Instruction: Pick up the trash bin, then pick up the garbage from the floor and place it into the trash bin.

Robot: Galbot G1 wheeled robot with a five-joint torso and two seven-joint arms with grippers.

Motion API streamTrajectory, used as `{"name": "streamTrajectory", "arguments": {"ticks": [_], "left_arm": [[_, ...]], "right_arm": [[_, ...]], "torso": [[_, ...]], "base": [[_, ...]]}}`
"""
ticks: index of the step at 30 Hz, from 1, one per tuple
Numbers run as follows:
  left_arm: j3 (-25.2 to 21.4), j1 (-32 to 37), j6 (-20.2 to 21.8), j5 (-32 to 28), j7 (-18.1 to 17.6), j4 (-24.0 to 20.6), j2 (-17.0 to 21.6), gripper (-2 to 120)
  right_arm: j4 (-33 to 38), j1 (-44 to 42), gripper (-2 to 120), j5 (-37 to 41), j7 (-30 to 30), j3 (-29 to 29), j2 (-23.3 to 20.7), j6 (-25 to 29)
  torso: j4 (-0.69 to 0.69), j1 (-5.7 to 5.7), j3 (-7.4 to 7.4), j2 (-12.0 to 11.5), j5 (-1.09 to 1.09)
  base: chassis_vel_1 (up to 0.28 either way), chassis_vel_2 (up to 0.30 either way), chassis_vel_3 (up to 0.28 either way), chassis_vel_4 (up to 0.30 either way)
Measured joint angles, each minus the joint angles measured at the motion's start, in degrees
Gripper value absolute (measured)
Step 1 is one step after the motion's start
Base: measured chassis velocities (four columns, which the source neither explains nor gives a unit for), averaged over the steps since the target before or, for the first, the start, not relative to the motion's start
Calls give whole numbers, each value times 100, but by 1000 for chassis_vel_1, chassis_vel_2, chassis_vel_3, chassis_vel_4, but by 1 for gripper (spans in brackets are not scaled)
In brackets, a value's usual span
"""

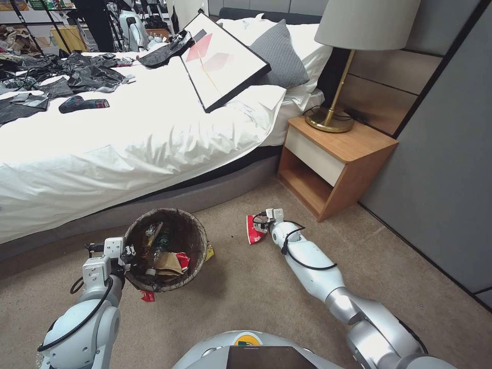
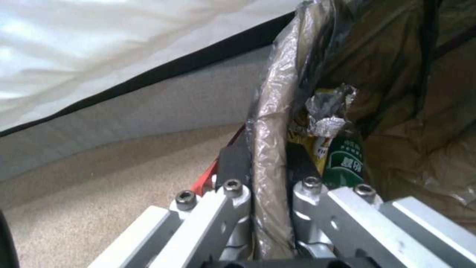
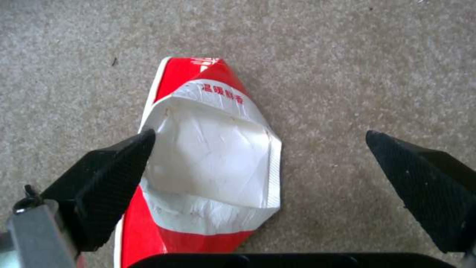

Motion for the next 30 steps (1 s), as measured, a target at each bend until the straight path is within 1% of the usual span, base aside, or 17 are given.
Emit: {"name": "streamTrajectory", "arguments": {"ticks": [8, 11, 13, 17, 27, 30], "left_arm": [[18, -31, -6, 7, 6, 39, -2, 4], [27, -45, -10, 22, 20, 53, -9, 4], [25, -59, -13, 27, 25, 62, -10, 4], [23, -74, -14, 30, 31, 81, -10, 4], [32, -76, -22, 40, 32, 106, -3, 4], [30, -81, -26, 40, 32, 113, 4, 4]], "right_arm": [[33, -25, 100, -108, 84, -59, -2, -17], [145, -38, 100, -207, 134, -149, -34, -29], [329, -60, 100, -207, 271, -210, -81, -153], [579, -98, 100, -154, 364, -294, -168, -289], [831, -118, 100, -87, 420, -490, -243, -330], [1008, -145, 100, -38, 435, -588, -271, -352]], "torso": [[0, 0, 0, 0, 0], [0, 0, 0, 0, 1], [0, 0, 0, 0, 1], [0, 0, 0, 0, 1], [0, 0, 0, 0, 1], [0, 0, 0, 0, 0]], "base": [[0, 0, 0, 0], [0, 0, 0, 0], [0, 0, 0, 0], [0, 0, 0, 0], [0, 0, 0, 0], [0, 0, 0, 0]]}}
